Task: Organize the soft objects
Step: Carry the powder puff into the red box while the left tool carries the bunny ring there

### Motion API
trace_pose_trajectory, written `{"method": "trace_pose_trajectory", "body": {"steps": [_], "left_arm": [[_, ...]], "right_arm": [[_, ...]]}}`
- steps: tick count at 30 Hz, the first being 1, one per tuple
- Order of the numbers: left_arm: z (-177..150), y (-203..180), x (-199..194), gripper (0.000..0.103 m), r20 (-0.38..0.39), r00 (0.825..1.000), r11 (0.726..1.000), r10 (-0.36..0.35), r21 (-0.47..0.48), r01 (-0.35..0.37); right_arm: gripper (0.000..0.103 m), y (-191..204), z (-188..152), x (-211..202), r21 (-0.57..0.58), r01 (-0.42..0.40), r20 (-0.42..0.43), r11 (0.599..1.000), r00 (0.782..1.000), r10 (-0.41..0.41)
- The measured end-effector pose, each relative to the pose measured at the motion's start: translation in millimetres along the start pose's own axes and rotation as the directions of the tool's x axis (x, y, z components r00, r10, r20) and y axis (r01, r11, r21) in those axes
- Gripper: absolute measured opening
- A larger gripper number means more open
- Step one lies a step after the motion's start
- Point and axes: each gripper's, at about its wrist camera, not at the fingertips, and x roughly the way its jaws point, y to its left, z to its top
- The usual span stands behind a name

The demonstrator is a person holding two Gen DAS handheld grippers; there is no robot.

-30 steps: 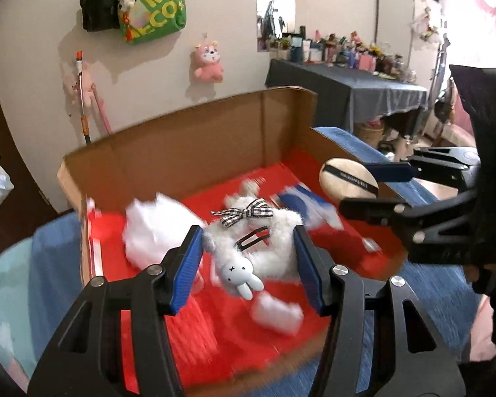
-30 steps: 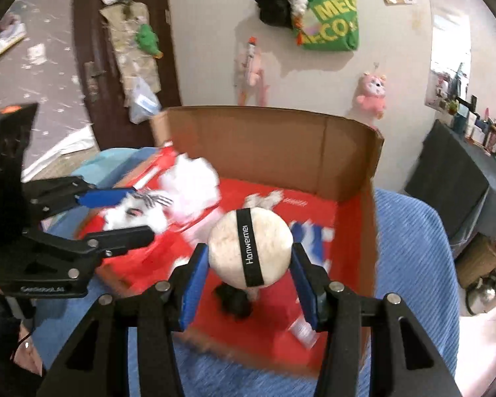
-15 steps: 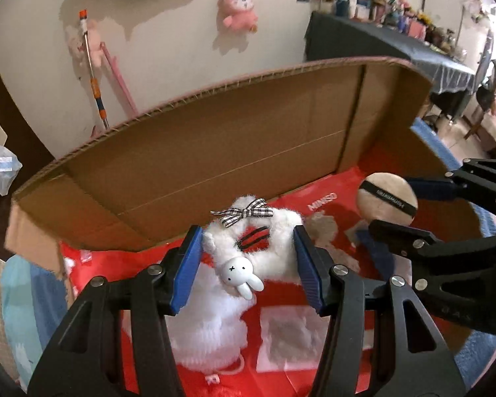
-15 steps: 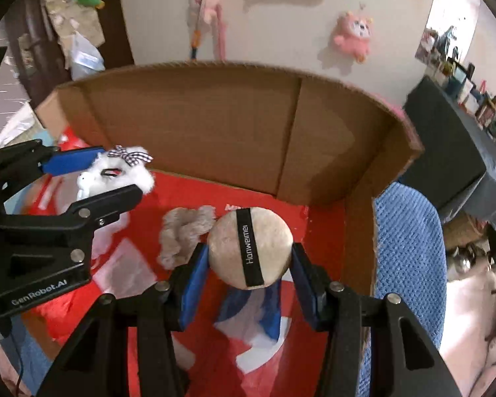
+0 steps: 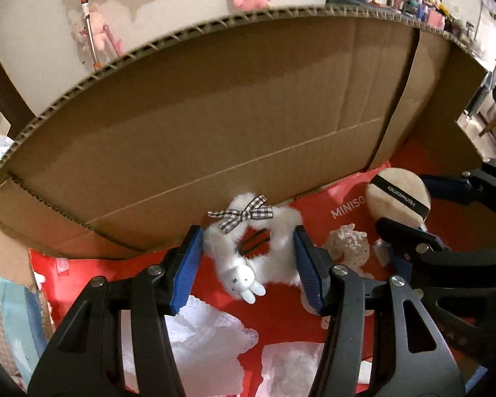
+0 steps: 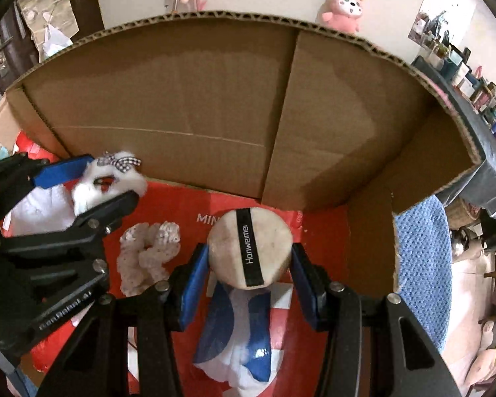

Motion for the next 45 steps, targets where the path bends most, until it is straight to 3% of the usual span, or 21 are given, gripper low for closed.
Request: {"method": "trace_pose_trajectory", "body": {"steps": [13,33,45], "left_arm": [[-4.7,-9.2,6.4,0.053,-0.021,0.999,0.999,0.034,-0.003,-0.034],[0.9,-8.3,4.0,0.054,-0.004,0.999,0.999,0.045,-0.021,-0.045],[0.4,-7.1,-2.2,0.062,-0.009,0.999,0.998,0.053,-0.043,-0.054]], "right_arm": [[0.052,13.5,-3.2,19.3,-0.020,0.055,-0.037,0.998,0.998,-0.056],[0.055,-3.4,12.5,29.8,-0.019,0.037,-0.039,0.999,0.999,-0.038],[0.056,2.1,14.2,33.3,-0.025,0.049,-0.046,0.999,0.998,-0.050]]}}
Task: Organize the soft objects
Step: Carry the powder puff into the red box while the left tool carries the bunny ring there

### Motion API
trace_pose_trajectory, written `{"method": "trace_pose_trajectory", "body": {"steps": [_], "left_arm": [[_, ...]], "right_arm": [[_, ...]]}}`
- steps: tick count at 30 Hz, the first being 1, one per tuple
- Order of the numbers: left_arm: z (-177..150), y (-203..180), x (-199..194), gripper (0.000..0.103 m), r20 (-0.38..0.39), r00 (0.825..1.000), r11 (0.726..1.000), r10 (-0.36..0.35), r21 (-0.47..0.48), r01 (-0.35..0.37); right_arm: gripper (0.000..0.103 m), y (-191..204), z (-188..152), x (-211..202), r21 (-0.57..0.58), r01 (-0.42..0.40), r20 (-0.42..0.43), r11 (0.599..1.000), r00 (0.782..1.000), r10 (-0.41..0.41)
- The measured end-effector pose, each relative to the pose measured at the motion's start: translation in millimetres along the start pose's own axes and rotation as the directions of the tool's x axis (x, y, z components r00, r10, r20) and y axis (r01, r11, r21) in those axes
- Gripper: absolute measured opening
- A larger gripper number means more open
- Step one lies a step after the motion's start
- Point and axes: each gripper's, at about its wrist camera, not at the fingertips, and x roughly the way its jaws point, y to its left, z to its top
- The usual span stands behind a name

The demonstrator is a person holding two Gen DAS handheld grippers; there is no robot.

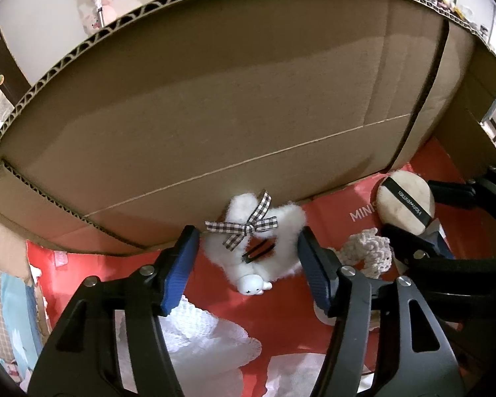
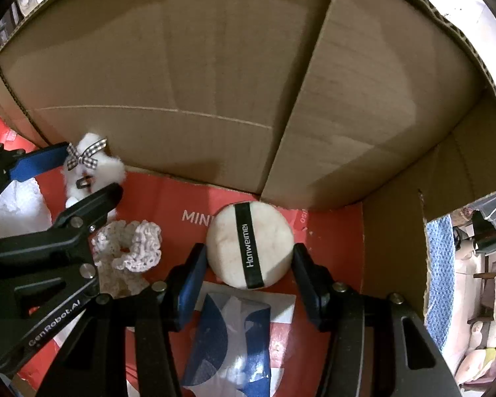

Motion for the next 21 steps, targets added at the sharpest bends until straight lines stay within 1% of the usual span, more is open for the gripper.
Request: {"method": "trace_pose_trajectory", "body": {"steps": [3,13,18,21], "left_arm": [[0.9,5.9,3.1,0.064,0.000,1.000,1.000,0.002,-0.011,-0.002],[-1.1,19.5,14.1,0.065,0.003,1.000,1.000,-0.004,-0.022,0.004],[-1.7,21.7,9.5,0.066,0.011,1.000,0.999,-0.004,-0.034,0.004],[-2.5,23.0,7.5,0.068,0.016,1.000,0.999,0.009,-0.034,-0.009]], "right_arm": [[0.056,0.4,0.1,0.4,0.001,0.000,-0.001,1.000,1.000,0.000],[0.056,0.7,1.2,2.4,0.005,-0.003,-0.004,1.000,1.000,0.003],[0.056,-3.5,-1.5,1.5,0.015,-0.012,-0.004,1.000,1.000,0.012],[0.056,-4.4,-3.6,-2.3,0.019,-0.015,-0.002,1.000,1.000,0.015]]}}
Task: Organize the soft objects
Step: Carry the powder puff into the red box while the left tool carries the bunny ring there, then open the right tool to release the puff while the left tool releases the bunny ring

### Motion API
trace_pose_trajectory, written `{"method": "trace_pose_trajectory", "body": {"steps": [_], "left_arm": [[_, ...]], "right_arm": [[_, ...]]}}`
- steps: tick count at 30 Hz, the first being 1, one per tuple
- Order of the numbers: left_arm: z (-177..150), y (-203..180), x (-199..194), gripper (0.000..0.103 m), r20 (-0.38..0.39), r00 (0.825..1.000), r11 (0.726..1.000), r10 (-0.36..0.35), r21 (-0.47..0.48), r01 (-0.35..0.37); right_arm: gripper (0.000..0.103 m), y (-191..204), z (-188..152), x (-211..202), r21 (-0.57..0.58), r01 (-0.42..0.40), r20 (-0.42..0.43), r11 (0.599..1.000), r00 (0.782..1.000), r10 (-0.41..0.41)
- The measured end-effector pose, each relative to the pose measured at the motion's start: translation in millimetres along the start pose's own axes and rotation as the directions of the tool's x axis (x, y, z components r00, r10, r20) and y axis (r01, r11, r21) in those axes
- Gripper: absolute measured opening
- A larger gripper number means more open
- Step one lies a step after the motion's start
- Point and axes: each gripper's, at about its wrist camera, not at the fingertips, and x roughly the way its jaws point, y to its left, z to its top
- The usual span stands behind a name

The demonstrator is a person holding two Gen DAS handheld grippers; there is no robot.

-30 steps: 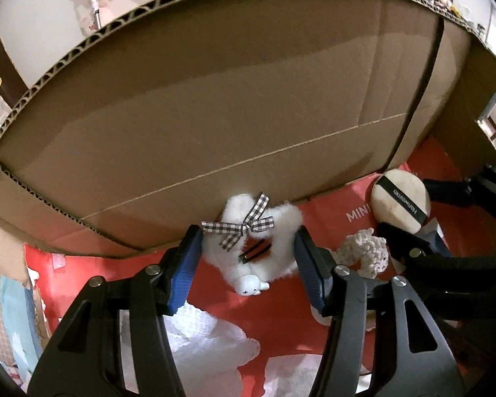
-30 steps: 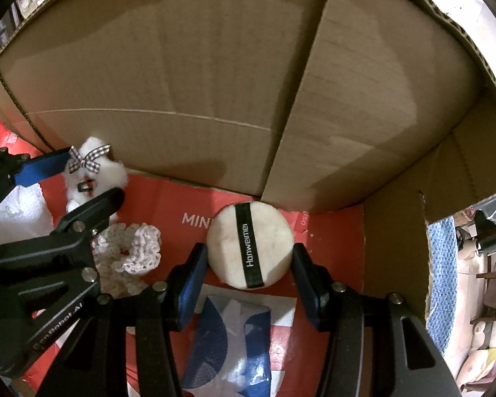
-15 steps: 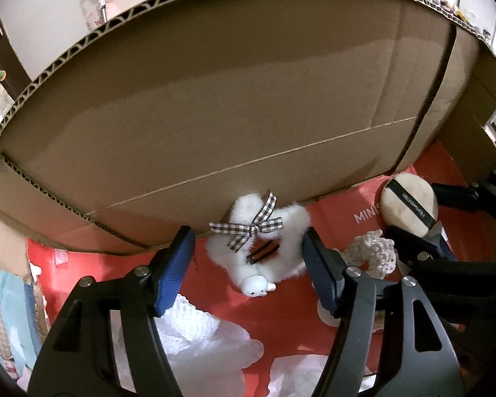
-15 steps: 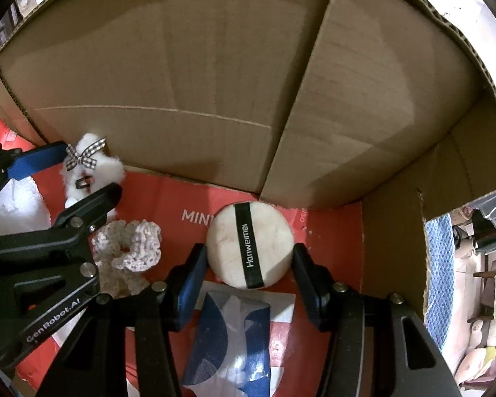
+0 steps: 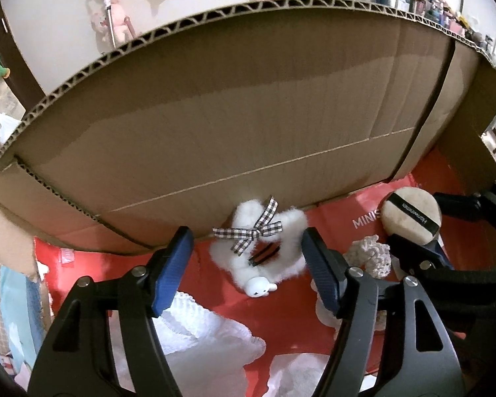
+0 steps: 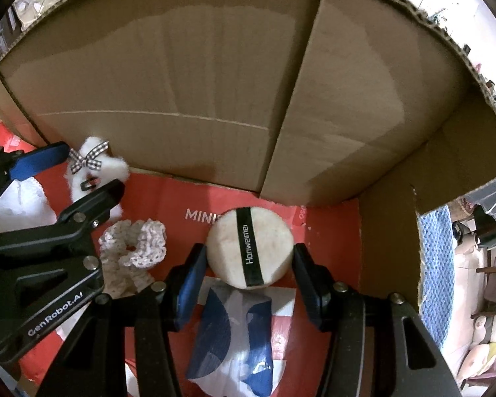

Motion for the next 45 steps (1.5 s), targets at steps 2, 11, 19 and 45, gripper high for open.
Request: {"method": "trace_pose_trajectory", "body": {"steps": [2,11,19,45], "left_arm": [[-0.3,0.8,-1.9,0.068,0.001,1.000,1.000,0.000,-0.007,0.000],[-2.6,-4.5,-10.5,0.079,0.019,0.999,1.000,-0.025,-0.010,0.026],[-7.8,-14.5,-24.2,0.079,0.033,0.999,0.999,-0.042,-0.030,0.043],[-120.2,19.3,-159.6,0.087,0.271,0.962,0.976,-0.038,-0.195,0.094]], "right_arm": [[0.057,-0.8,-1.2,-0.9,0.002,-0.001,-0.001,1.000,1.000,0.001],[0.071,5.1,-6.5,-7.2,-0.013,-0.001,0.009,1.000,1.000,0.001],[0.074,9.0,-15.9,-20.2,-0.013,0.003,0.026,1.000,1.000,-0.002],[0.103,22.4,-144.3,-169.0,-0.023,-0.050,0.343,0.998,0.938,0.055]]}}
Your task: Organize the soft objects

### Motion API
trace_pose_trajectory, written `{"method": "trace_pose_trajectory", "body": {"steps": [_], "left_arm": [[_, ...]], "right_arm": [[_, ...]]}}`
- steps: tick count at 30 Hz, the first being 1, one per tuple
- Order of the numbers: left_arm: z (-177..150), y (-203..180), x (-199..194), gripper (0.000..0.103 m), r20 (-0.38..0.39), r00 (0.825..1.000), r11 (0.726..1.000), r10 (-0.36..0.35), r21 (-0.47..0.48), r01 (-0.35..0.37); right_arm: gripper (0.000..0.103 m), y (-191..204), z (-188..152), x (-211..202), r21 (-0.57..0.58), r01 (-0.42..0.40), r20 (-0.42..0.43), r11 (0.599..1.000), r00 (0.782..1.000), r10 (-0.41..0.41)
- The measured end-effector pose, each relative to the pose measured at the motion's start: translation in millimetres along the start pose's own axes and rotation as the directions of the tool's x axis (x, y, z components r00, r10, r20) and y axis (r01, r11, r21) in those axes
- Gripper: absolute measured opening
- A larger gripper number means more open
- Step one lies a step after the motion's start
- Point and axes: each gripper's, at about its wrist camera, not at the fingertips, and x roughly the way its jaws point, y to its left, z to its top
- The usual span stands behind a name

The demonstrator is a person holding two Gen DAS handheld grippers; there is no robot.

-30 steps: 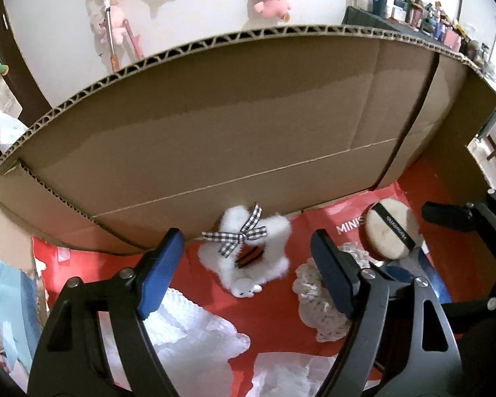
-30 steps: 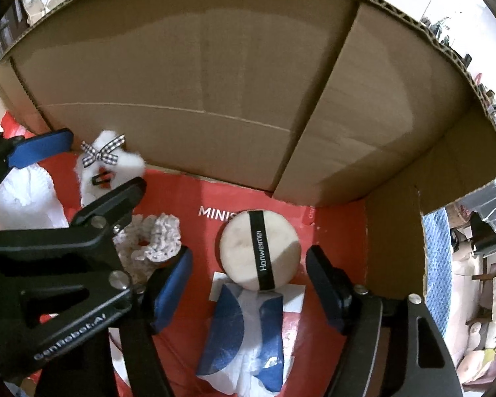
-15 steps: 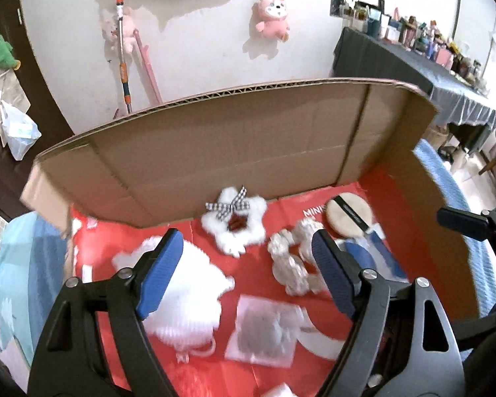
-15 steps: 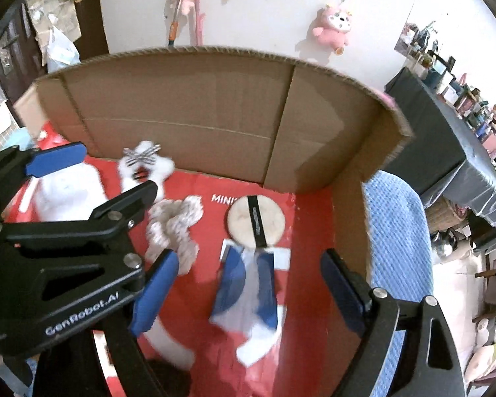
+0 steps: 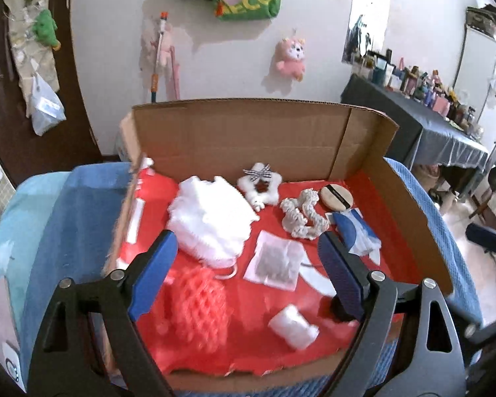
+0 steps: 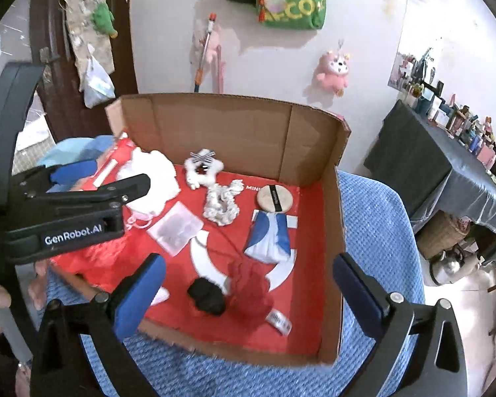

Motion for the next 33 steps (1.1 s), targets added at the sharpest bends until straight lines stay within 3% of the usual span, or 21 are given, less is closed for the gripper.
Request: {"method": "trace_pose_trajectory", "body": {"steps": [4,8,12,18,27,33], "left_arm": [[-19.5,3.5,-25.3,0.088,0.074,0.997,1.000,0.025,0.011,-0.026],[-37.1,4.5,-42.9,0.097,0.144,0.988,0.997,0.055,0.036,-0.061],[-51.4,3.1,-45.8,0.097,0.174,0.984,0.998,0.032,0.046,-0.040],[-64.3,2.7,-29.4,0.098,0.168,0.986,0.999,0.016,0.046,-0.024],[-74.0,1.2,4.0,0.098,0.135,0.991,0.998,0.014,0.057,-0.022],[-78.3,5.2,16.8,0.098,0.124,0.992,0.999,0.026,0.044,-0.032]], "right_arm": [[0.103,-0.6,-12.7,-15.9,0.018,-0.001,0.061,1.000,0.998,0.000],[0.103,-4.0,-24.1,-19.5,0.060,-0.012,0.107,0.998,0.994,0.006],[0.103,-3.3,-36.3,-16.5,0.075,0.019,0.157,0.997,0.987,-0.031],[0.103,-7.9,-50.9,6.4,0.117,0.023,0.181,0.993,0.982,-0.044],[0.103,-5.6,-57.7,33.4,0.097,0.103,0.212,0.990,0.970,-0.122],[0.103,-9.0,-61.5,43.8,0.114,0.069,0.206,0.991,0.974,-0.092]]}}
